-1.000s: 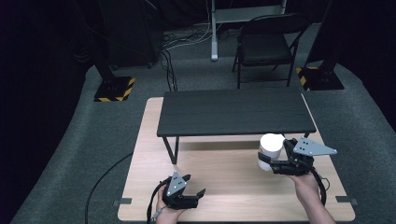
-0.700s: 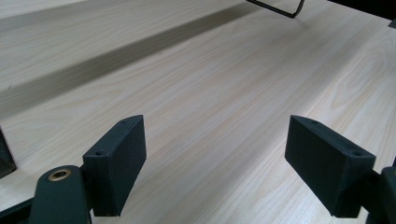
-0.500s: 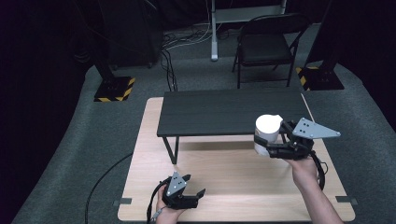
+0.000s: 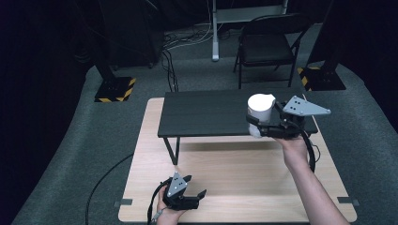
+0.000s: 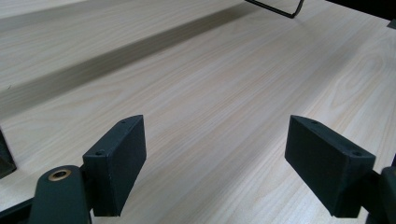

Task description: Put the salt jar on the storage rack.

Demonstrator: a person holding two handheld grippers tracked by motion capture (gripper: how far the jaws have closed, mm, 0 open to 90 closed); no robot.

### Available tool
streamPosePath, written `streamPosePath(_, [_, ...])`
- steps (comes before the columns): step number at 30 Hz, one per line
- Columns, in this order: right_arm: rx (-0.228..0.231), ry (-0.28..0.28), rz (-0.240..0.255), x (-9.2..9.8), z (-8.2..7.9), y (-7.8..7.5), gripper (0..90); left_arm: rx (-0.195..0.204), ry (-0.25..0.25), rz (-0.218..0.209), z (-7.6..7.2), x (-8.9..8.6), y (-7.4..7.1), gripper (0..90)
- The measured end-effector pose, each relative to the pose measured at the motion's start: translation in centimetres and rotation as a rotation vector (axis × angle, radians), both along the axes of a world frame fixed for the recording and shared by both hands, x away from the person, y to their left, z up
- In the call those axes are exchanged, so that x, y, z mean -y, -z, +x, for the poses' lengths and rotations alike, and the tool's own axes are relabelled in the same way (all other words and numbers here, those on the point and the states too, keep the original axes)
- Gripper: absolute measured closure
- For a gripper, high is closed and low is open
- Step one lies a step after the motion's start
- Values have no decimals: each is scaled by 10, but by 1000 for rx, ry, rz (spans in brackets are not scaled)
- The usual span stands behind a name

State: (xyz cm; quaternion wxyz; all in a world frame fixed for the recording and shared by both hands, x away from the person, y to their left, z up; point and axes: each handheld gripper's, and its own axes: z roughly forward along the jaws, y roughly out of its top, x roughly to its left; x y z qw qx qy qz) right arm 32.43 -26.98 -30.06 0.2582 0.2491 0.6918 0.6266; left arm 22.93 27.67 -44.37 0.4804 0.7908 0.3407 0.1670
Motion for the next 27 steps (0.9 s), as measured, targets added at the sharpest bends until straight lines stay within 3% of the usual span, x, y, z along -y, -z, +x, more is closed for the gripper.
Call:
streamPosePath(5, [-18, 39, -29, -12, 15, -7, 219, -1, 1, 0, 0, 0, 0, 207])
streamPosePath(11, [-41, 62, -52, -17, 22, -3, 219, -1, 1, -2, 0, -1, 0, 206])
streamPosePath(13, [-39, 72, -4, -13, 21, 8, 218, -1, 1, -1, 0, -1, 0, 206])
streamPosePath(19, [-59, 66, 38, -4, 21, 13, 209, -1, 3, 0, 0, 0, 0, 206])
streamPosePath(24, [-49, 58, 32, 1, 20, 13, 203, -3, 4, 1, 0, 1, 0, 206])
streamPosePath(27, [-16, 47, 34, 4, 20, 16, 191, -2, 7, 3, 1, 1, 0, 206])
